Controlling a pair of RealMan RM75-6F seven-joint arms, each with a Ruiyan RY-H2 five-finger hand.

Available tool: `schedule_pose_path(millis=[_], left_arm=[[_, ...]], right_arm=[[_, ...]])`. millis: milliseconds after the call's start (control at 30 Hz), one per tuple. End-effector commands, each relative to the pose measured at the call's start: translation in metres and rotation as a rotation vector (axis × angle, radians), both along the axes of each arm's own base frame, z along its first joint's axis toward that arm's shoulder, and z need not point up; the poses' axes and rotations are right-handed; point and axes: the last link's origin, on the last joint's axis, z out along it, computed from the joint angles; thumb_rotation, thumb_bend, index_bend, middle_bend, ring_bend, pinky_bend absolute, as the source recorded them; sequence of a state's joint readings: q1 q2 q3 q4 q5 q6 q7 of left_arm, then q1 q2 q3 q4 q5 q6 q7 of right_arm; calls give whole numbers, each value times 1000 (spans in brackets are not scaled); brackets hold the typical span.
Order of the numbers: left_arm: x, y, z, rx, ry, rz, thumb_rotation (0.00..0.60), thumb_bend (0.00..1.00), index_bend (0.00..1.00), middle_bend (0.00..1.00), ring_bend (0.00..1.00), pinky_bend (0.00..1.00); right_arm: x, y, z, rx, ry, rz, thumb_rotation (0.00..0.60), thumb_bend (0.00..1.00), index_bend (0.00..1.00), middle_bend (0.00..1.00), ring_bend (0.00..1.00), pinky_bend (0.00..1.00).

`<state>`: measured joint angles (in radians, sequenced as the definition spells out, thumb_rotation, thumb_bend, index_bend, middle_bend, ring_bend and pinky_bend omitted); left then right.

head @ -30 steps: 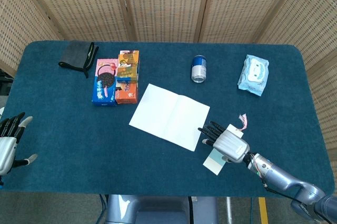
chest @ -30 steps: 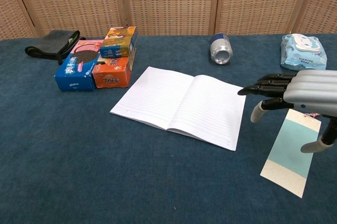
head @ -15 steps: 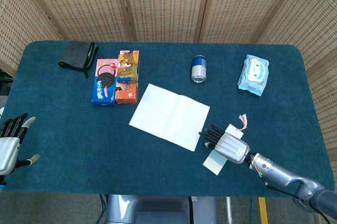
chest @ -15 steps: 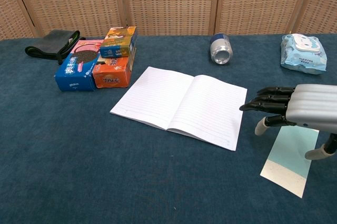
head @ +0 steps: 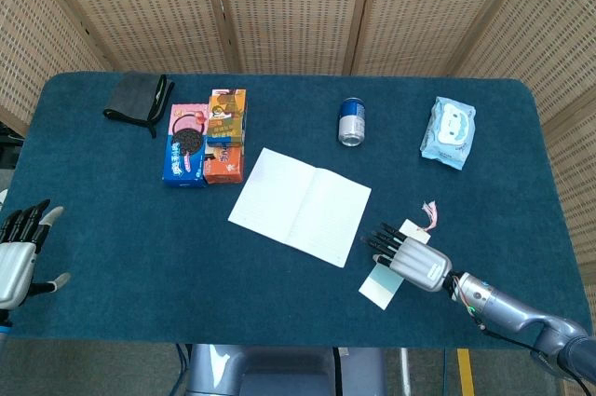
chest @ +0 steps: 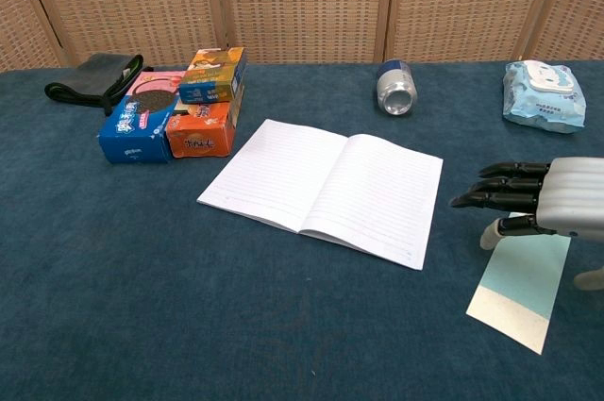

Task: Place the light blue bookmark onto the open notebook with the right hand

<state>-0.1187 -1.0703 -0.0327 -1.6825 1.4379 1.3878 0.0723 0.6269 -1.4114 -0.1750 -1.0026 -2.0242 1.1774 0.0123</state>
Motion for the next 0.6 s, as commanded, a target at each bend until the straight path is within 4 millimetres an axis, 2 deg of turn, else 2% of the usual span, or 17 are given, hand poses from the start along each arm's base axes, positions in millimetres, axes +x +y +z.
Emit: schedule_pose_path(millis=[33,400,600], left_arm=[[0,0,0,2,-1,-1,600,28,0,0,0,0],[1,0,-2,-3,4,-2,600,28,0,0,0,0],[1,0,-1,-1,1,-1,600,28,0,0,0,0]], right_arm=[[-4,1,3,-5,19,3,600,0,268,0,0,0],[-6,4,-1,-2,44,10,600,0,237,0,0,0],[-5,4,-6,-3,44,4,600,0,120,0,0,0]])
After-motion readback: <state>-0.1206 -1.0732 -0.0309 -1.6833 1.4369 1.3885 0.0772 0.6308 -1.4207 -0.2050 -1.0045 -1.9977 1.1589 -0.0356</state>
